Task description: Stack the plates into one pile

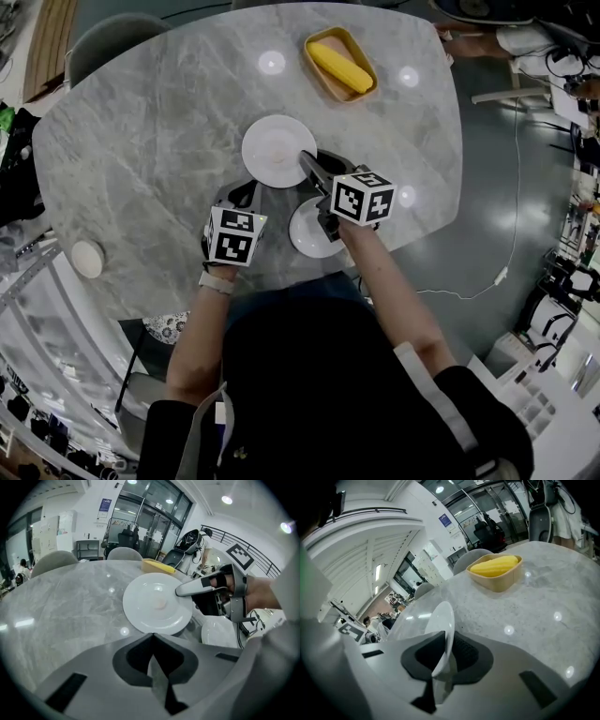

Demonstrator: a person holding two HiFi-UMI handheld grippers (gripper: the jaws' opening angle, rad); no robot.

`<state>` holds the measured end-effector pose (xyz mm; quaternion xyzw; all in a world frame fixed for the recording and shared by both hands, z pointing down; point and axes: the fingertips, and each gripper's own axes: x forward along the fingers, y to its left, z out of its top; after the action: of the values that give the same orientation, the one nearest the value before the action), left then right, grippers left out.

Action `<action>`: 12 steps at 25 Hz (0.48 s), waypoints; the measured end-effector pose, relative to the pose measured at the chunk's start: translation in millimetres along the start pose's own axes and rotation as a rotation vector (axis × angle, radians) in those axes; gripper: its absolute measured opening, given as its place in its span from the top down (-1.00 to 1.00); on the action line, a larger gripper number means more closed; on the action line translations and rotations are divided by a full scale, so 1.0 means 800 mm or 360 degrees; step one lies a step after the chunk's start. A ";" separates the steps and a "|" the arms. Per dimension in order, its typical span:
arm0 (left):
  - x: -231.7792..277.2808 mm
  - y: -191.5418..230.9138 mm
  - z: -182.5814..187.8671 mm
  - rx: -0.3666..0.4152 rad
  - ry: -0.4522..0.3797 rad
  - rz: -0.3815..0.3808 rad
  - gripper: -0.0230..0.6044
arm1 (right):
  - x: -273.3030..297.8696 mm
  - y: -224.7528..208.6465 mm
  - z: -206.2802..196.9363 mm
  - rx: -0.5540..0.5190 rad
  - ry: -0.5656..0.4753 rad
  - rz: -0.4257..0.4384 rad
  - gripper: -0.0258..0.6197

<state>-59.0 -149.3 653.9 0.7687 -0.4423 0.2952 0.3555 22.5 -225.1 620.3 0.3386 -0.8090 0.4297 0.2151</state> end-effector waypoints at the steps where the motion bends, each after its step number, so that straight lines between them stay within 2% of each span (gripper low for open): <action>1: -0.001 -0.001 -0.001 0.0004 0.0000 0.0002 0.91 | -0.002 0.001 0.000 0.0017 -0.0008 0.0007 0.75; 12: -0.021 -0.023 -0.018 0.0029 -0.0005 0.0051 0.91 | -0.039 0.007 -0.010 0.0166 -0.0109 0.0089 0.84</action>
<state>-51.8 -122.9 644.1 0.7652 -0.4524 0.3036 0.3430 40.3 -204.6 601.5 0.3410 -0.8016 0.4652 0.1572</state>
